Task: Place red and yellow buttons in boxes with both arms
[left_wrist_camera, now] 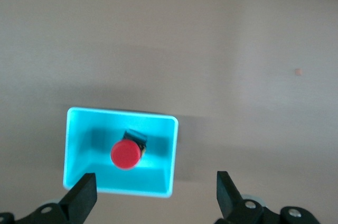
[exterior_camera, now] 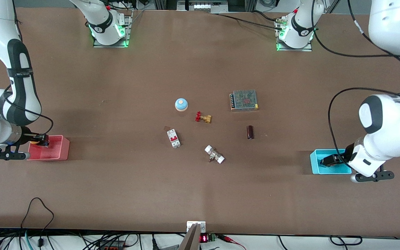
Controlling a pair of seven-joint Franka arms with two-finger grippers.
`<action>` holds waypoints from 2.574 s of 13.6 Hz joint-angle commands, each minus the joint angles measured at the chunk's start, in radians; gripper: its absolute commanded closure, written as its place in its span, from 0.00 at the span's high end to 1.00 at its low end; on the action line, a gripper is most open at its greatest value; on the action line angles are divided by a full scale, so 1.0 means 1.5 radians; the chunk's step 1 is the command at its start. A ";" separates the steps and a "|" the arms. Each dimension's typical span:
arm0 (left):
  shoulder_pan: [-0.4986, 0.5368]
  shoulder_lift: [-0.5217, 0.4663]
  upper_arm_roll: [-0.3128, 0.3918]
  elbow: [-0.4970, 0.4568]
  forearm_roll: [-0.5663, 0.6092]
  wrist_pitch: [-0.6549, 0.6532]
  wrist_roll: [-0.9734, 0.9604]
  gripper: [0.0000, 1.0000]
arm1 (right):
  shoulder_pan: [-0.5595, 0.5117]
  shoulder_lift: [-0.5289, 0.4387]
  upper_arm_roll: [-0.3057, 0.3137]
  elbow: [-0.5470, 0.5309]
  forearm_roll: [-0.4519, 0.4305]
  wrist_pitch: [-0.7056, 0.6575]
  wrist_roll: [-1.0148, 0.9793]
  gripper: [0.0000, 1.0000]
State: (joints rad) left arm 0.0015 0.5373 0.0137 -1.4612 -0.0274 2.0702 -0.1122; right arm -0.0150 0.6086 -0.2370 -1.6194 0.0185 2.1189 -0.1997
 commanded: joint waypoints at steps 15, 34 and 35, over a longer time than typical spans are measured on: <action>0.005 -0.365 -0.018 -0.112 0.049 -0.178 0.084 1.00 | -0.014 0.073 0.007 0.033 0.054 0.055 -0.055 0.36; 0.005 -0.377 -0.018 -0.113 0.018 -0.229 0.073 1.00 | 0.090 -0.274 0.023 0.029 0.066 -0.258 0.039 1.00; 0.005 -0.379 -0.018 -0.114 0.019 -0.227 0.072 1.00 | 0.087 -0.292 0.023 0.029 0.053 -0.276 0.039 1.00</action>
State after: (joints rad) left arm 0.0022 -0.0205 -0.0057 -1.6484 0.0163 1.7478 -0.0175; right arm 0.1205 0.2642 -0.1991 -1.5183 0.1306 1.7405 -0.1521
